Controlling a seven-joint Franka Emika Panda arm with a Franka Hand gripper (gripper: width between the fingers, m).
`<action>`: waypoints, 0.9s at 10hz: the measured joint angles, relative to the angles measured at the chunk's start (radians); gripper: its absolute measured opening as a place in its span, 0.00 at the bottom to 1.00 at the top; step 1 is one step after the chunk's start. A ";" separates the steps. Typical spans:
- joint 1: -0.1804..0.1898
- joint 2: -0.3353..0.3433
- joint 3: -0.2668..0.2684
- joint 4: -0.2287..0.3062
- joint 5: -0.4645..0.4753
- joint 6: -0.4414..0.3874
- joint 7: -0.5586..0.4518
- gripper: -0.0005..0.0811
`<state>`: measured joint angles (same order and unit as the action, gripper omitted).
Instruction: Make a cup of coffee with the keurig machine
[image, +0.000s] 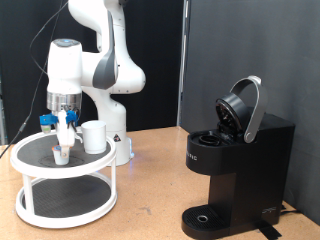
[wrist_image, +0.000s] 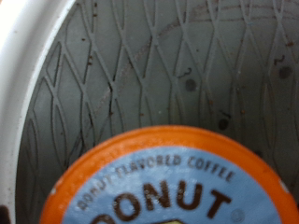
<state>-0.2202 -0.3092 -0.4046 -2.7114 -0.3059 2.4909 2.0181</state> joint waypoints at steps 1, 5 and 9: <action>0.000 0.000 0.000 -0.002 0.000 0.000 0.007 0.91; -0.001 0.000 0.000 -0.001 0.002 -0.003 0.013 0.49; 0.004 -0.058 0.000 0.083 0.100 -0.228 -0.067 0.49</action>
<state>-0.2160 -0.3677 -0.4047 -2.6282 -0.2062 2.2630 1.9515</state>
